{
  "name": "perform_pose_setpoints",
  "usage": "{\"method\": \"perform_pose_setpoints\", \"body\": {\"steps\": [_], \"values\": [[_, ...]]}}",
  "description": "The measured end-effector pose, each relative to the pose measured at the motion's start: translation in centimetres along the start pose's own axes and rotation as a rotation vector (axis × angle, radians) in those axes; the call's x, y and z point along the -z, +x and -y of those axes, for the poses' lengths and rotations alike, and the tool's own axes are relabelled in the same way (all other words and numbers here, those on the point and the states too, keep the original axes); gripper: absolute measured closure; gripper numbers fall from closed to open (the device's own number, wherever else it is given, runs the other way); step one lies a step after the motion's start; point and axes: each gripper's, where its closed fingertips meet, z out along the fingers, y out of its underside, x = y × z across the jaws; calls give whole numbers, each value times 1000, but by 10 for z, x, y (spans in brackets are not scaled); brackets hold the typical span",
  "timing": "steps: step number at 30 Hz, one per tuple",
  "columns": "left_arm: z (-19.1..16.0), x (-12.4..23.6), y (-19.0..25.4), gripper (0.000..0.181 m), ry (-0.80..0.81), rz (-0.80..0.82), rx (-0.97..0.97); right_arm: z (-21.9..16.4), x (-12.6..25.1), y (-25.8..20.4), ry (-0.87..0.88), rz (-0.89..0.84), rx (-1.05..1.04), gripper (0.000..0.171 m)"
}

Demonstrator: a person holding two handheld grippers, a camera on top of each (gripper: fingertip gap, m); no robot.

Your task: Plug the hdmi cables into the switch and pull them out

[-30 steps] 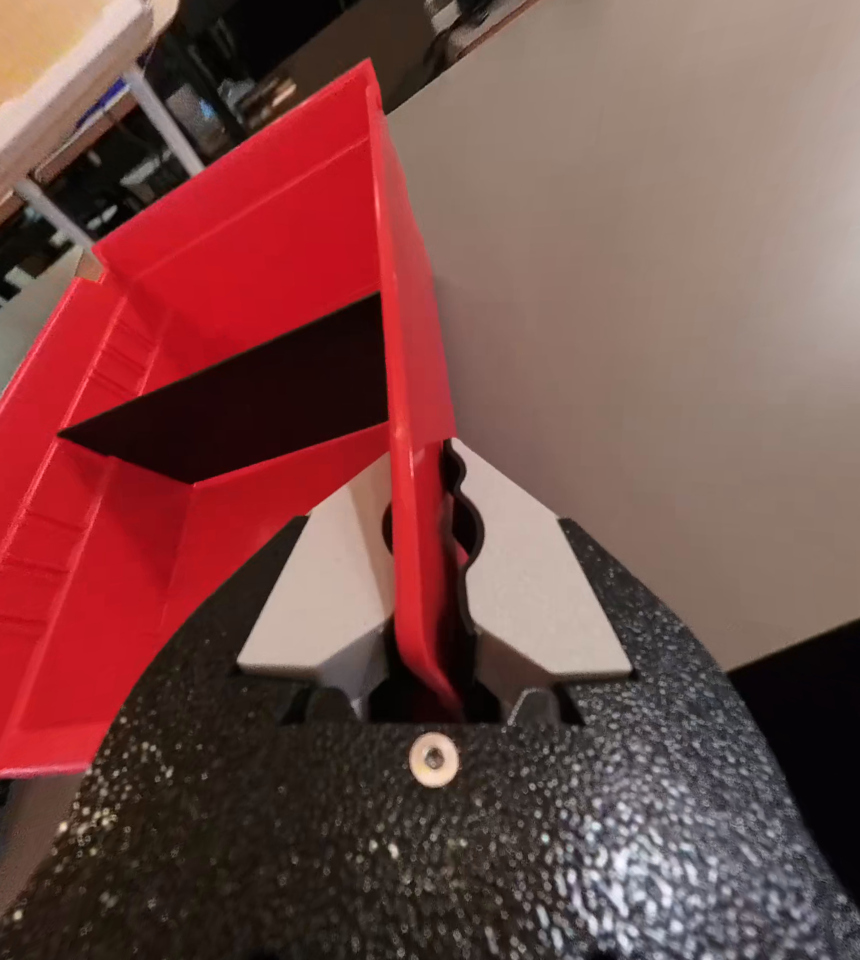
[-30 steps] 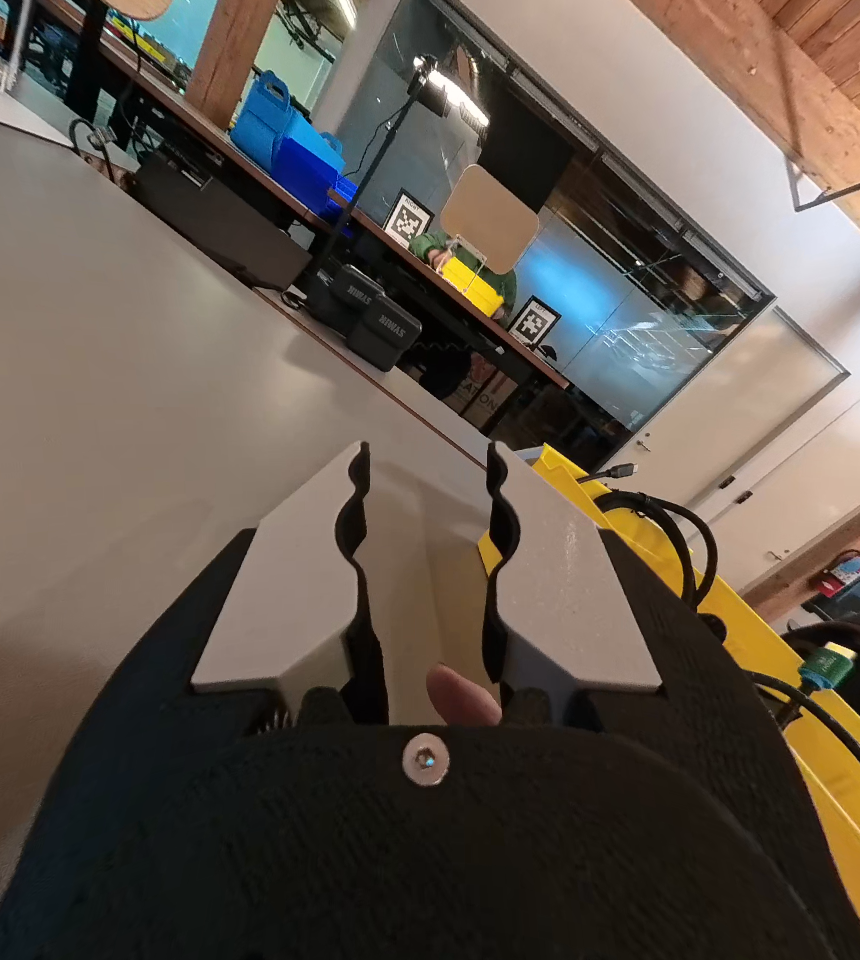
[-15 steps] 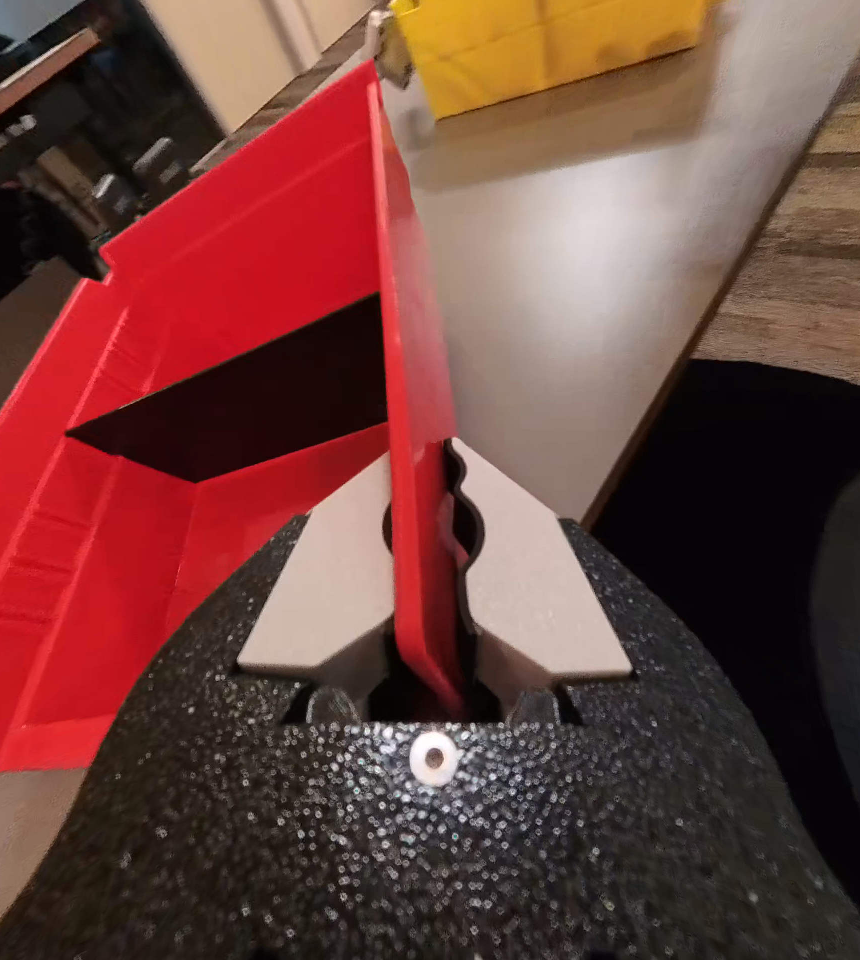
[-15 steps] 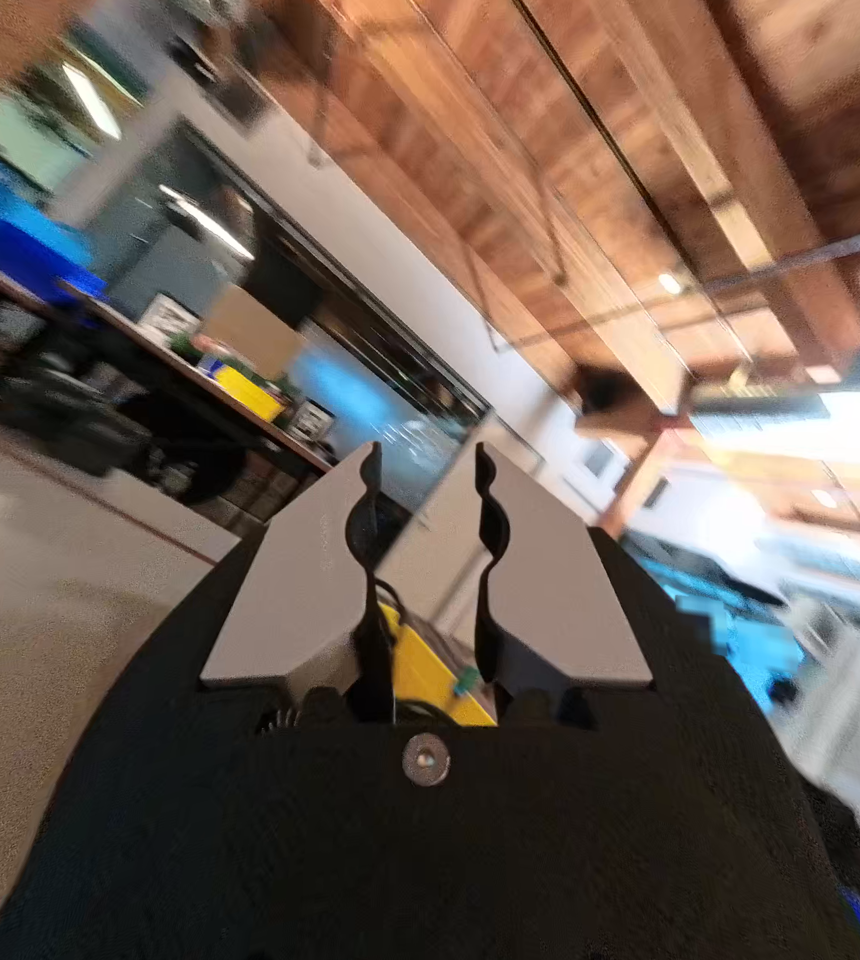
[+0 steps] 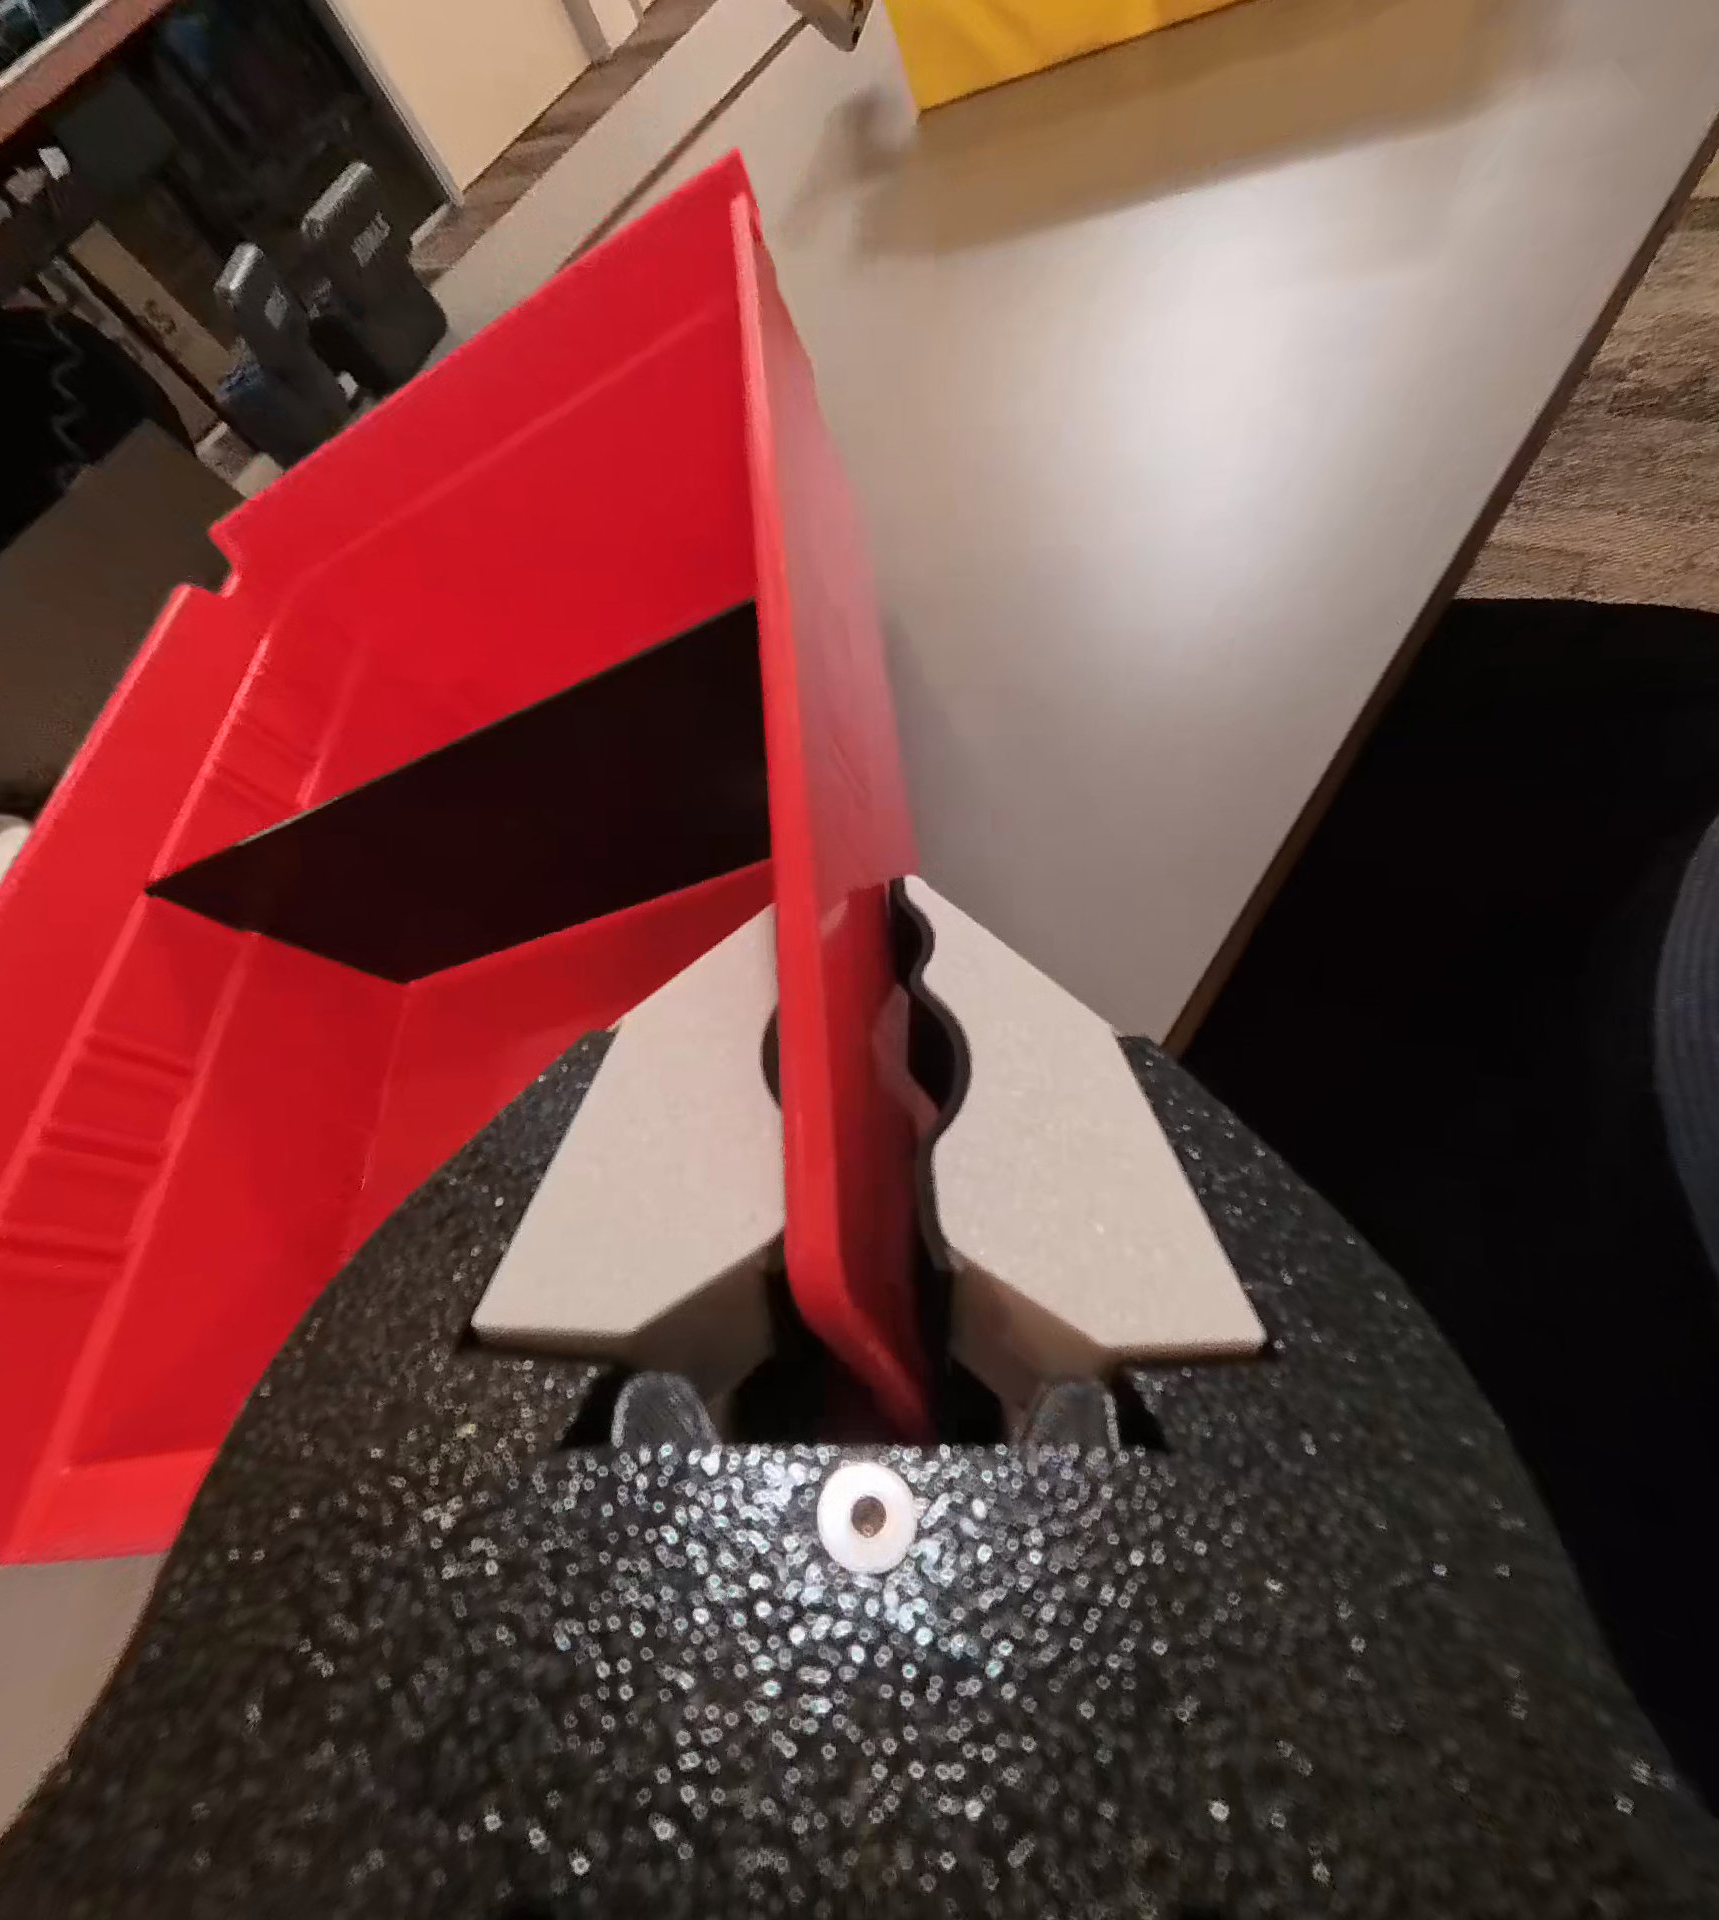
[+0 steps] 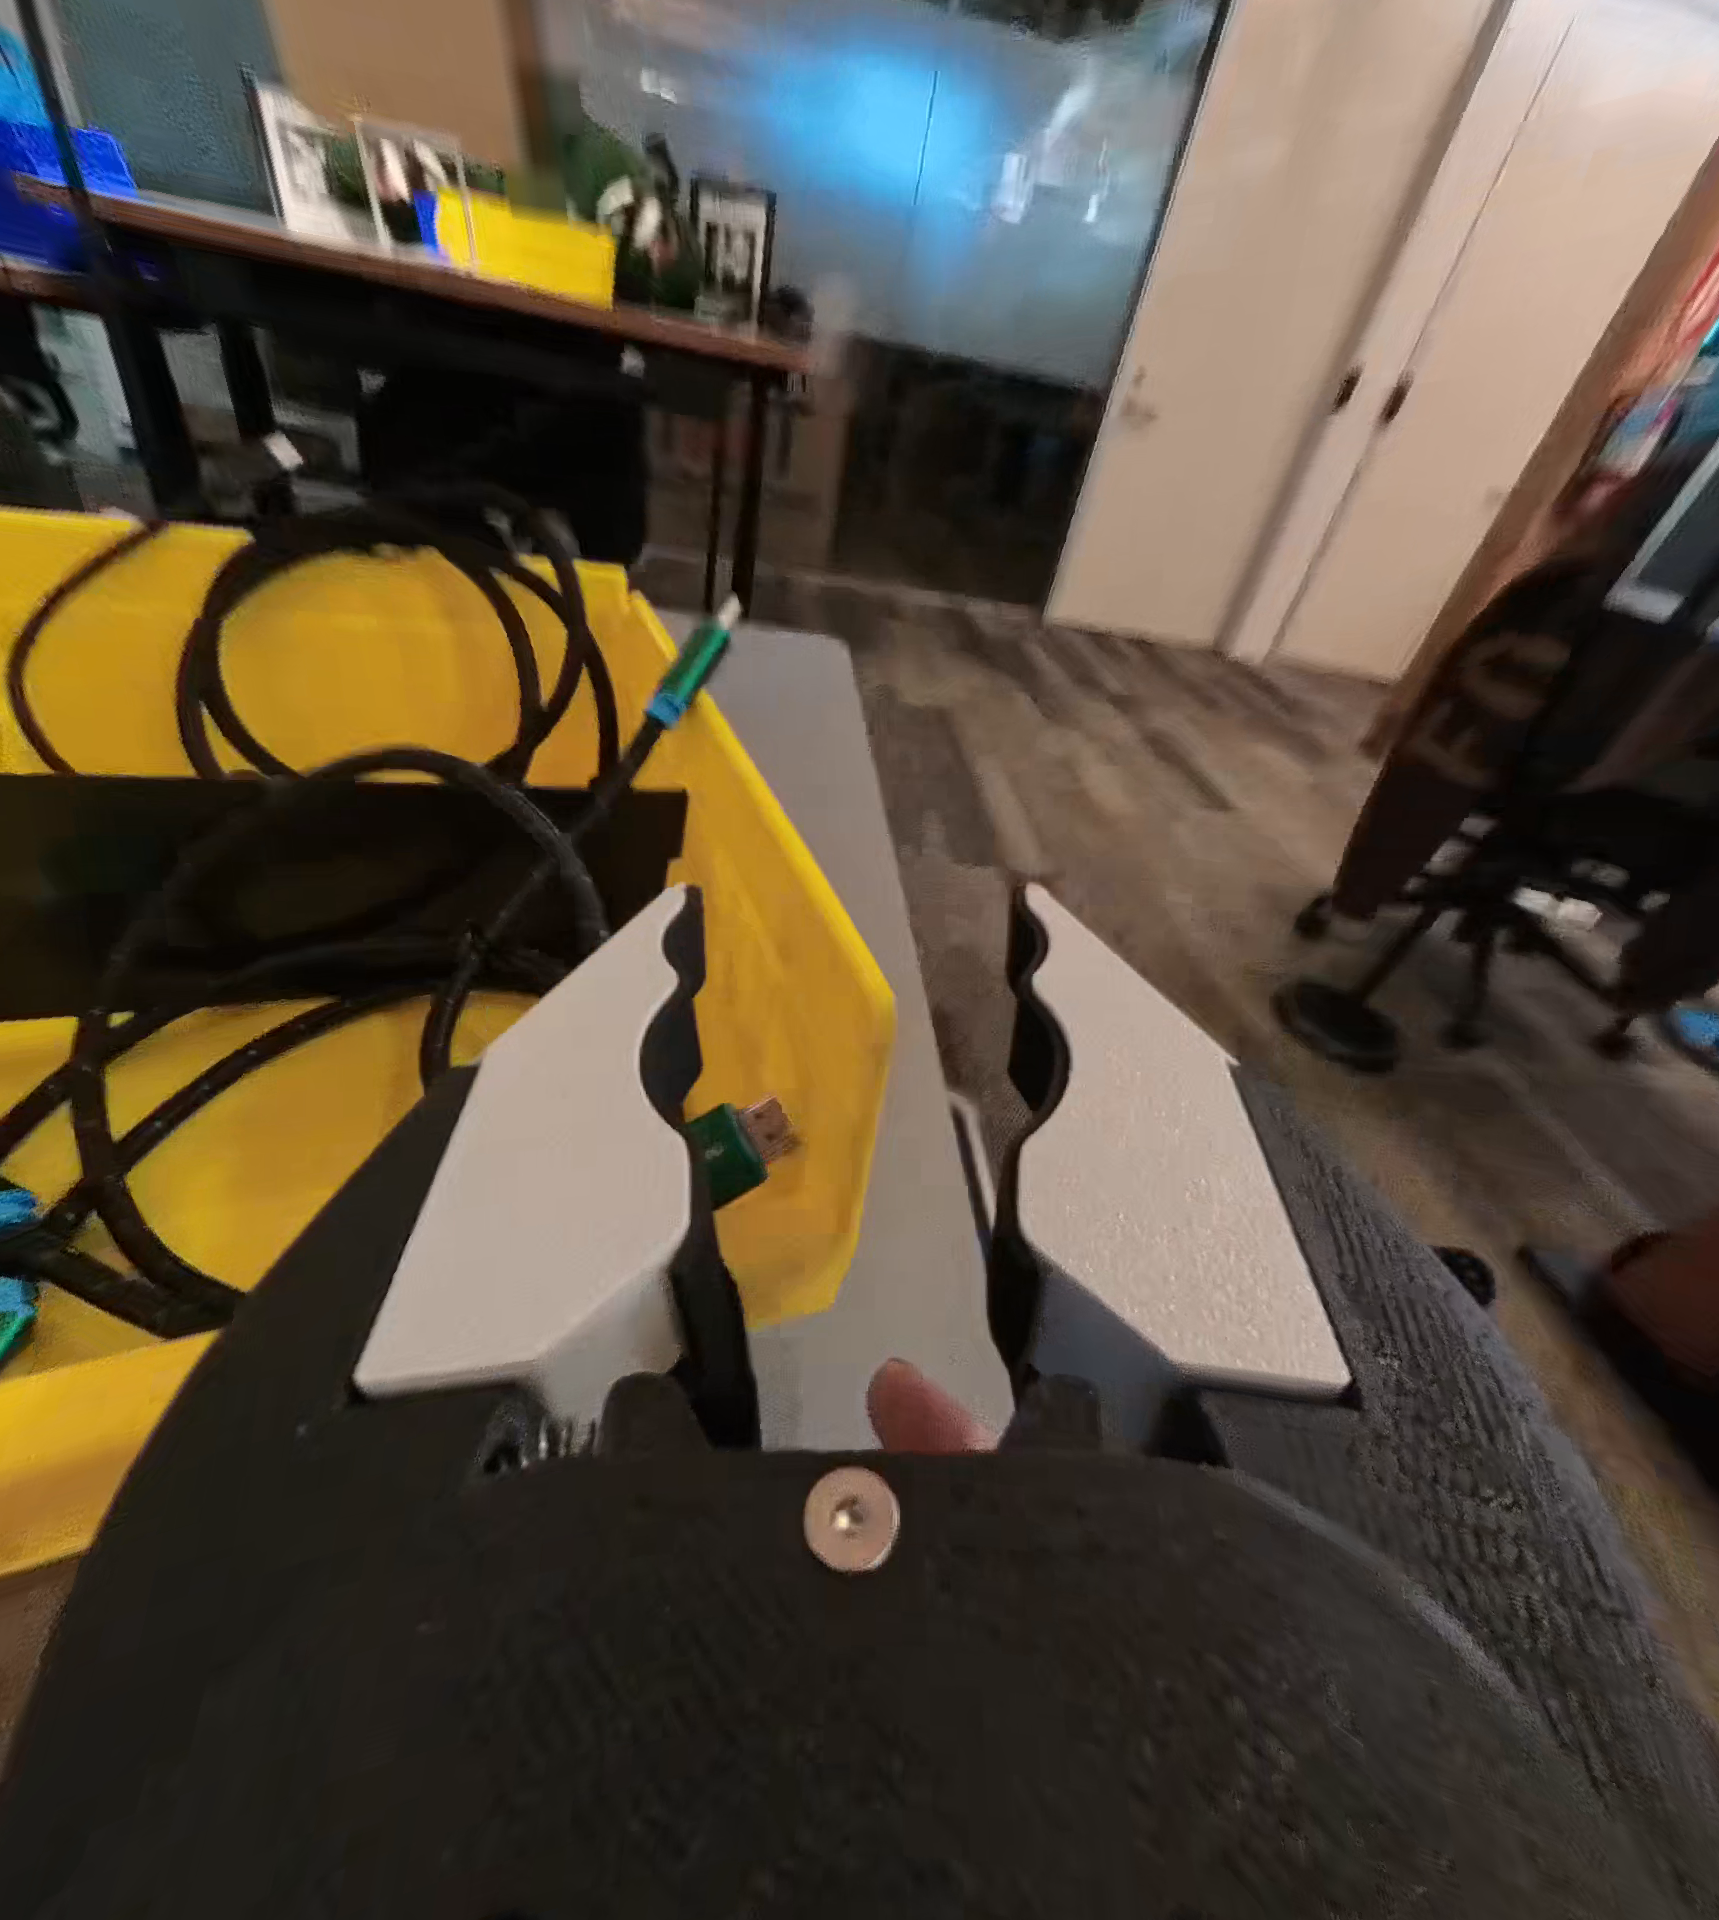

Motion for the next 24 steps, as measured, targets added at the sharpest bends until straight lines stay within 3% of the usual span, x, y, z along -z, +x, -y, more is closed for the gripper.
{"method": "perform_pose_setpoints", "body": {"steps": [2,3,5,8,13,24], "values": [[-2,-1,0,175,6,3,-15,-21,-17,-1,-113,49,-21,113],[-3,0,2,174,4,0,-21,-25,-22,-2,-136,69,-38,124],[-5,3,4,174,3,-7,-38,-20,-29,-7,-124,122,-77,122],[-7,10,6,174,6,-17,-55,-28,-35,-17,-218,153,-45,146],[-11,22,6,174,2,-20,-90,-25,-26,-46,-241,273,-64,169],[-14,50,12,174,24,-58,-140,-6,-26,-148,-188,280,-31,171]]}}
